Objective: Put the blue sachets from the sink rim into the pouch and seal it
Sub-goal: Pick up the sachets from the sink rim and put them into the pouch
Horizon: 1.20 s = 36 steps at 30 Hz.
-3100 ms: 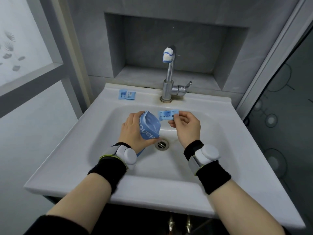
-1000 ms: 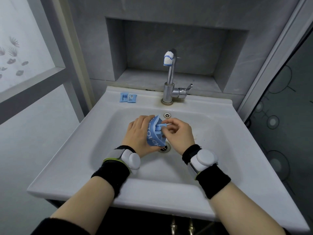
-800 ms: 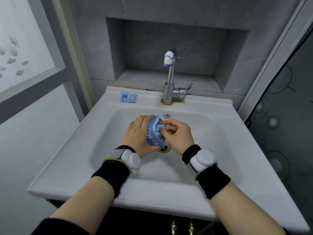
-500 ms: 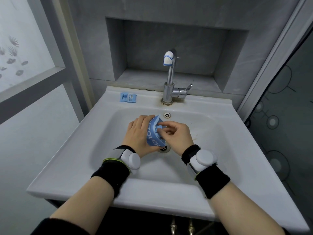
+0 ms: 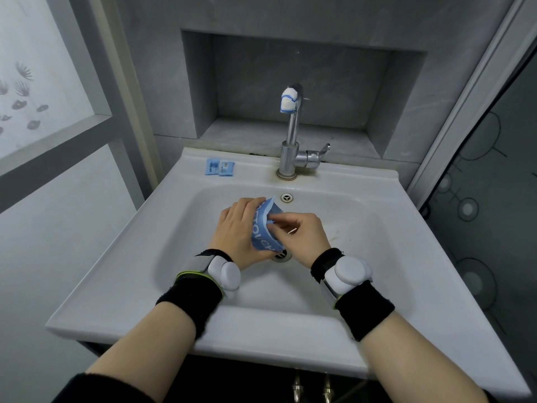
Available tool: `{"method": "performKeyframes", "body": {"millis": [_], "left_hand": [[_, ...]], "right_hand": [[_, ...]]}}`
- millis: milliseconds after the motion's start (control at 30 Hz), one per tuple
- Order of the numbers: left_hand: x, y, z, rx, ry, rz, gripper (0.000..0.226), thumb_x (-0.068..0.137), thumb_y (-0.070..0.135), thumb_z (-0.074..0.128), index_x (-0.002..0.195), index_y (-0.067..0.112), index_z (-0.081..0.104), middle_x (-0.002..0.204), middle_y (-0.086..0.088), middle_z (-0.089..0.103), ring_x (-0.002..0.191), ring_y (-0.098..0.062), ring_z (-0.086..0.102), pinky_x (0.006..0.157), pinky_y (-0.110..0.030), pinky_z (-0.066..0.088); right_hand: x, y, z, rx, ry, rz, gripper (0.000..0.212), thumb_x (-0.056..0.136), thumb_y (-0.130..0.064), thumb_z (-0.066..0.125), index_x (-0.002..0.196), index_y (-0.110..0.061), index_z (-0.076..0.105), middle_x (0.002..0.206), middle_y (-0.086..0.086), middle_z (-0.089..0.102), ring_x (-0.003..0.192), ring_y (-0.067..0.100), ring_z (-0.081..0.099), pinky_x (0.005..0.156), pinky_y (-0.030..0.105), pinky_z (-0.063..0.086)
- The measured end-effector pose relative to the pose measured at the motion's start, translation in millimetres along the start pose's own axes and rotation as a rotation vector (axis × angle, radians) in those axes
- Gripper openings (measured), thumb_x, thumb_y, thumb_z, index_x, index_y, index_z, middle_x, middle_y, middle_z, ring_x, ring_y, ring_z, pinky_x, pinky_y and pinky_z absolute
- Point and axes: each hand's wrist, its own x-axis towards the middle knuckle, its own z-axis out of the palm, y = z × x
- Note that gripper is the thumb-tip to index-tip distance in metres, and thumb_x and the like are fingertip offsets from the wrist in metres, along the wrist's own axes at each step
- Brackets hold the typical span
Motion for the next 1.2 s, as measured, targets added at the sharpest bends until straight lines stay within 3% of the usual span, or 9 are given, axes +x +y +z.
{"method": "performKeyframes", "body": {"millis": [367, 633, 967, 1200], "left_hand": [[0.4, -0.2, -0.2, 0.003, -0.012, -0.006, 0.098, 0.059, 0.061, 0.076, 0.137, 0.016, 0.04, 0.128, -0.002, 0.049, 0.119, -0.019, 0.045, 0.102, -0.038, 0.036], [0.2, 0.0, -0.4, -0.008, -0.009, -0.005, 0.099, 0.058, 0.061, 0.077, 0.137, 0.015, 0.041, 0.127, -0.002, 0.05, 0.118, -0.019, 0.046, 0.101, -0.038, 0.037], [0.0, -0.9, 0.9, 0.008, -0.013, -0.014, 0.099, 0.057, 0.062, 0.077, 0.137, 0.016, 0.04, 0.128, -0.001, 0.049, 0.118, -0.019, 0.046, 0.1, -0.036, 0.036], [0.3, 2.2, -1.0, 0.009, -0.022, -0.019, 0.099, 0.058, 0.061, 0.078, 0.137, 0.015, 0.04, 0.128, -0.003, 0.049, 0.118, -0.02, 0.046, 0.101, -0.038, 0.037]], "right_hand": [[0.5, 0.5, 0.7, -0.052, 0.003, -0.045, 0.019, 0.082, -0.015, 0.072, 0.1, -0.019, 0.075, 0.088, 0.0, 0.073, 0.079, 0.015, 0.066, 0.076, 0.027, 0.055], [1.0, -0.2, 0.3, -0.027, -0.009, 0.001, 0.021, 0.079, -0.013, 0.071, 0.099, -0.017, 0.073, 0.082, -0.002, 0.071, 0.07, 0.001, 0.063, 0.068, 0.014, 0.051], [0.5, -1.2, 0.1, -0.033, -0.019, 0.008, 0.018, 0.079, -0.013, 0.07, 0.095, -0.017, 0.075, 0.083, -0.003, 0.073, 0.076, 0.007, 0.068, 0.07, 0.015, 0.053], [0.2, -2.2, -0.1, -0.052, -0.025, 0.0, 0.018, 0.078, -0.011, 0.069, 0.094, -0.018, 0.076, 0.079, -0.007, 0.072, 0.071, 0.003, 0.065, 0.066, 0.012, 0.05]]}}
